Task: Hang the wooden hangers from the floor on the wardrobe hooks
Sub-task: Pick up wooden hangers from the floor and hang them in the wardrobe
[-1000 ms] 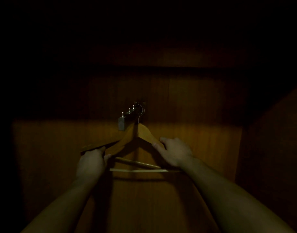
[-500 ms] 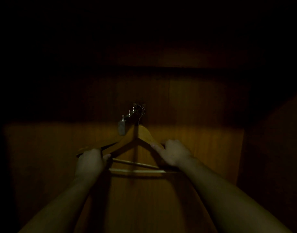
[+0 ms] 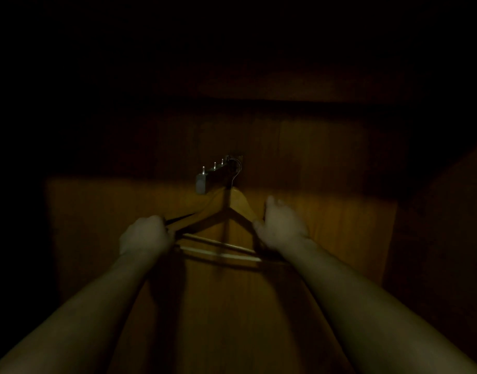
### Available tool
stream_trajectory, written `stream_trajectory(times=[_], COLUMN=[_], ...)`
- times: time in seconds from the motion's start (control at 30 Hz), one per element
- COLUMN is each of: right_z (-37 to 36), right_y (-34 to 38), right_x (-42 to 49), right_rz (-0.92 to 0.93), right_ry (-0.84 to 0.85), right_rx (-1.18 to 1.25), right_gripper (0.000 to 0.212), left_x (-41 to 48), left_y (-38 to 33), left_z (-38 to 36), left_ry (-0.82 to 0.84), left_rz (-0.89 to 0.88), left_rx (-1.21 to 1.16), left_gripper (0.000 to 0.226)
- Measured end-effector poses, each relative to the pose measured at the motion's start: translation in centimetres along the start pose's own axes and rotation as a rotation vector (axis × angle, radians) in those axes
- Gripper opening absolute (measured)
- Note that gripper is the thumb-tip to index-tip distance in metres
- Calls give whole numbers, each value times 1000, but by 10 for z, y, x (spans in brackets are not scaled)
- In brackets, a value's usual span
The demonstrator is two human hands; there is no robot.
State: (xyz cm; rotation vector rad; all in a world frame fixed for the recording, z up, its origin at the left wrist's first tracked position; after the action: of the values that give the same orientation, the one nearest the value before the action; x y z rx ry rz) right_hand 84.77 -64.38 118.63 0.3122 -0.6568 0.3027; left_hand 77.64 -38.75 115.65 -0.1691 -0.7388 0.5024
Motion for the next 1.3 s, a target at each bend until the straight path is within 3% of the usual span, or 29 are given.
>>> stream_trajectory(times=[0.1, 0.3, 0.67, 0.97, 1.3], right_z=[9, 2, 25, 76, 111], right_y=[20, 89, 234, 330, 440], right_x=[-10, -33, -126, -230, -351], right_rz=[139, 364, 559, 612, 769], right_ry=[-44, 211, 266, 353, 383], right_rx=[-61, -52, 135, 287, 408], right_gripper=[33, 18, 25, 12, 26], left_x=[-15, -58, -141, -228, -326], left_y=[-2, 17, 125, 225, 324], left_z=[14, 45, 160, 265, 350], left_ry=[-1, -14, -49, -82, -78], left_rz=[-9, 34, 140, 215, 413], left_rx=[14, 97, 265, 372, 473], left_gripper=[24, 37, 35, 44, 45])
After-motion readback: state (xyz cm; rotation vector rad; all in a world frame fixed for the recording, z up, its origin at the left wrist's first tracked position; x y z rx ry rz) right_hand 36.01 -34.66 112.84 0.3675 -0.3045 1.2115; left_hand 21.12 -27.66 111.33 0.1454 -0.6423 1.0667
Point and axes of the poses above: each hand's wrist, its own x-axis towards the middle knuckle, its own z-axis out of the back of the hand, y = z × x, the point moved 2 cm from there along x, towards the middle knuckle, and after that the axes turned 13 degrees about -y, right-handed, at the moved point
